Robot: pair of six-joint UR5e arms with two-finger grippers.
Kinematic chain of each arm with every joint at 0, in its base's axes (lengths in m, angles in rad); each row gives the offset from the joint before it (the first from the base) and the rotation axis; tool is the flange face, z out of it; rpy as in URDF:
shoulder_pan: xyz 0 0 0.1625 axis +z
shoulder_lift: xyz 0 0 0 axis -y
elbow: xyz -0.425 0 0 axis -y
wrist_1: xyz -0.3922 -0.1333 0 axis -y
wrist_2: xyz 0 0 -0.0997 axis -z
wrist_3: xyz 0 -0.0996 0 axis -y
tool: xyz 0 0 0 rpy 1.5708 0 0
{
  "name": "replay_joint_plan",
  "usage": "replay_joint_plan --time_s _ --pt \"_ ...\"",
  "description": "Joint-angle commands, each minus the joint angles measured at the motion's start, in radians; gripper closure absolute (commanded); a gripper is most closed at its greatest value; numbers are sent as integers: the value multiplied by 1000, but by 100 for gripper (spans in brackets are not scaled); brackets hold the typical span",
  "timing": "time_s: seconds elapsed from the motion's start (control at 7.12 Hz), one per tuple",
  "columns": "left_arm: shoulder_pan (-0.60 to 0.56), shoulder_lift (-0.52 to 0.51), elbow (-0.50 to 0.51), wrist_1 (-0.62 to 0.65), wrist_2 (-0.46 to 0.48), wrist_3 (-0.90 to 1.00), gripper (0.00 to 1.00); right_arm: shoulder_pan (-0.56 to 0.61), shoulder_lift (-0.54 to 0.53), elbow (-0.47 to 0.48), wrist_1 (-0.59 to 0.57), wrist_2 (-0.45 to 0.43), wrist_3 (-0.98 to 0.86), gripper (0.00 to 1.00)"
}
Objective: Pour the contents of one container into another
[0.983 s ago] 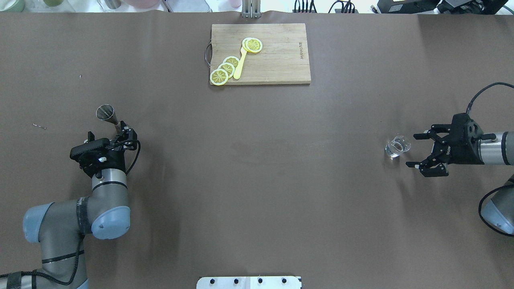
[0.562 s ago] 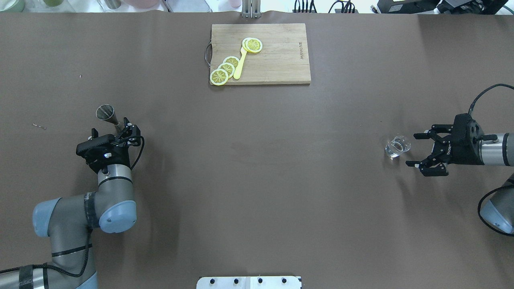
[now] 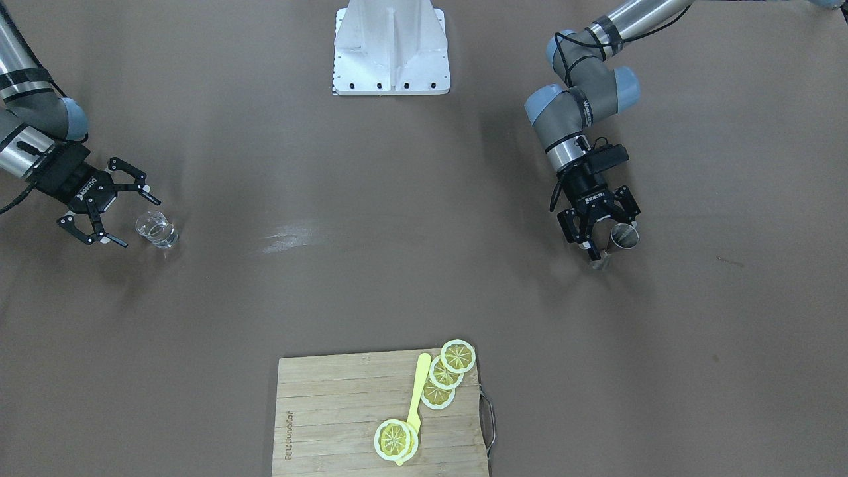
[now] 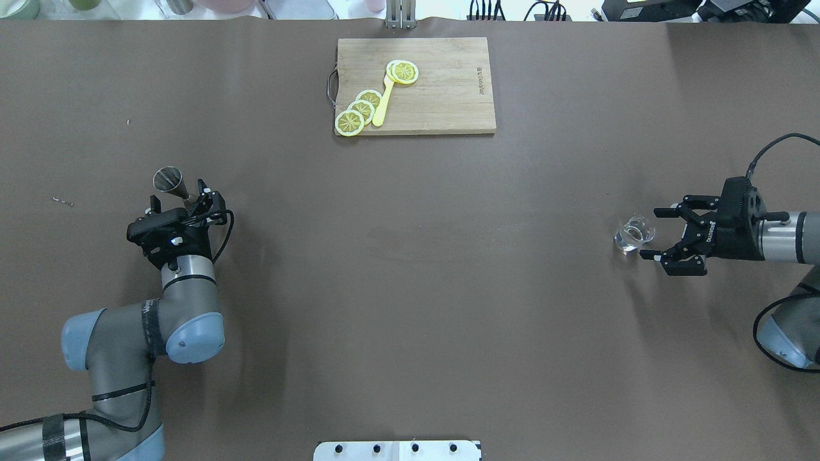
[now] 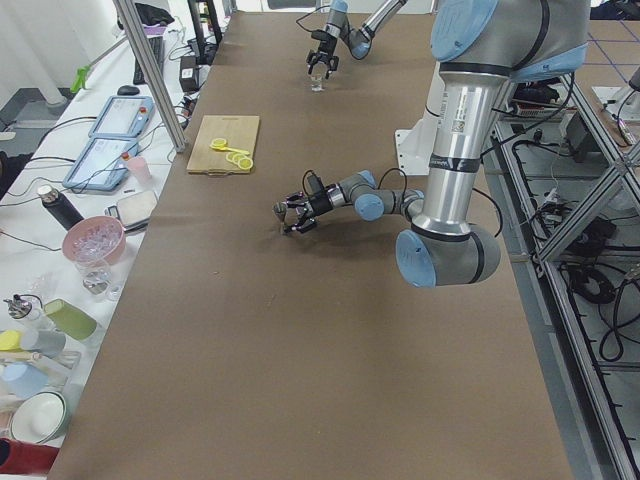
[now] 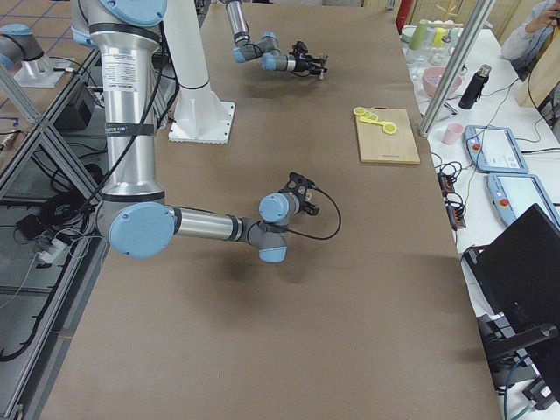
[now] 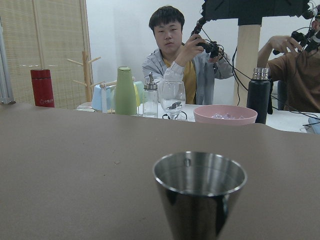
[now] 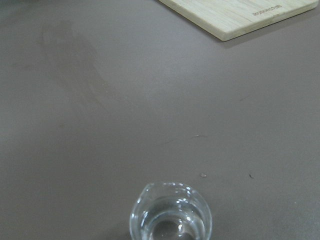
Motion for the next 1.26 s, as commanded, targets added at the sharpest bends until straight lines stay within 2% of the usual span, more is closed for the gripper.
replay_joint_plan --time_s 0.0,0.28,0.56,1.12 --pt "0 -2 8 5 4 2 11 -3 13 -16 17 -4 5 0" --pt "-1 -5 18 9 63 0 12 -5 22 -40 56 -12 16 0" --pt "0 -34 45 8 65 0 15 -14 50 -103 124 -20 48 0" --pt "2 -37 82 -1 66 0 22 -19 65 -105 124 -35 46 1"
